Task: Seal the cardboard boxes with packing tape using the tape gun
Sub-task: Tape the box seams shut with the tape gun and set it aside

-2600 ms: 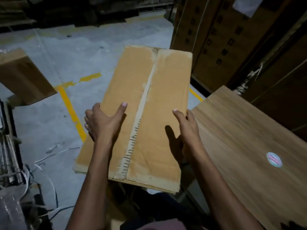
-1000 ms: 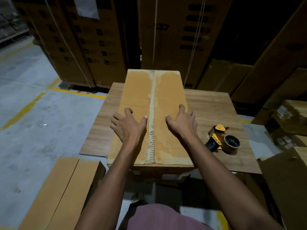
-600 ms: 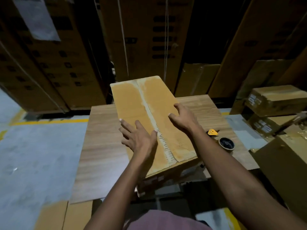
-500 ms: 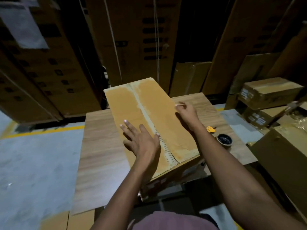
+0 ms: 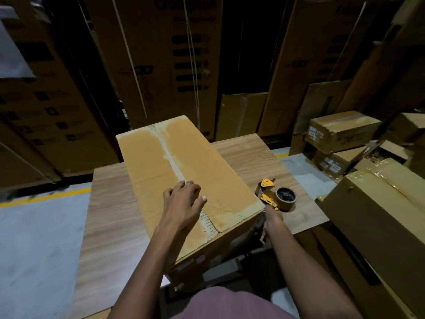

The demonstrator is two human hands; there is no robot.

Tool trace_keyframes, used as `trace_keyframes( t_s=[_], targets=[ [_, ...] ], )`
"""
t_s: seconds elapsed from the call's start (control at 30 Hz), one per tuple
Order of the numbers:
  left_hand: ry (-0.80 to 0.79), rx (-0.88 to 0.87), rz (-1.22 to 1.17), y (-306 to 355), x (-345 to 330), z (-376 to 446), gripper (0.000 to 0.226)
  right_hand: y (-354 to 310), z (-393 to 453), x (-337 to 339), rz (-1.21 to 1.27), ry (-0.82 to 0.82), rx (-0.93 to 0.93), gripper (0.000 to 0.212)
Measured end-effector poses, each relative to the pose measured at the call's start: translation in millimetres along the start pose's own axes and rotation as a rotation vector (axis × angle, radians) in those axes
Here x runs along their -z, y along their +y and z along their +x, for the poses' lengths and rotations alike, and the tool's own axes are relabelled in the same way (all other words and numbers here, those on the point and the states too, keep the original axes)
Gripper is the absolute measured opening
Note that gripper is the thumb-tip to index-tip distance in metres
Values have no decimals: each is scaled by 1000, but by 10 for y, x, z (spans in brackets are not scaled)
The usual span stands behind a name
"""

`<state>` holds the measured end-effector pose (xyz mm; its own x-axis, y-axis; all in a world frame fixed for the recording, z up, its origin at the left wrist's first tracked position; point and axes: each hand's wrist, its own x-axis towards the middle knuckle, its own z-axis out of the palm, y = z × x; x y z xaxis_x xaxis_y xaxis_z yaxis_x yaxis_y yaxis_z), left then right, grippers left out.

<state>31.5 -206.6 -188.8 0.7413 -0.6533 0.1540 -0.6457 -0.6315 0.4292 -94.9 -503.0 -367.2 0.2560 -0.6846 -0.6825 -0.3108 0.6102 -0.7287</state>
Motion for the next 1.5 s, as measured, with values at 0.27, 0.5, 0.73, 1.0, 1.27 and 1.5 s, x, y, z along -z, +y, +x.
trace_keyframes(
  t_s=[0.27, 0.5, 0.73, 1.0, 1.27, 1.5],
  targets=[
    [43, 74, 13, 53, -91, -101, 37, -43, -560, -100, 185, -105, -106, 43],
    [143, 317, 195, 190, -91, -174, 55, -840, -879, -16, 598, -406, -179, 6],
    [144, 851, 152, 233, -27, -209, 78, -1310, -1621, 29, 508, -660, 20, 7],
    [61, 879, 181, 567, 18, -226, 74, -980, -2175, -305, 177, -715, 339, 26],
    [-13, 781, 288, 995, 1, -277, 65, -988, -1820, -201, -107, -657, 484, 22],
    [-194, 616, 332, 1279, 183, -199, 53, -1276, -1512, -19, -207, -734, 557, 21]
  ],
)
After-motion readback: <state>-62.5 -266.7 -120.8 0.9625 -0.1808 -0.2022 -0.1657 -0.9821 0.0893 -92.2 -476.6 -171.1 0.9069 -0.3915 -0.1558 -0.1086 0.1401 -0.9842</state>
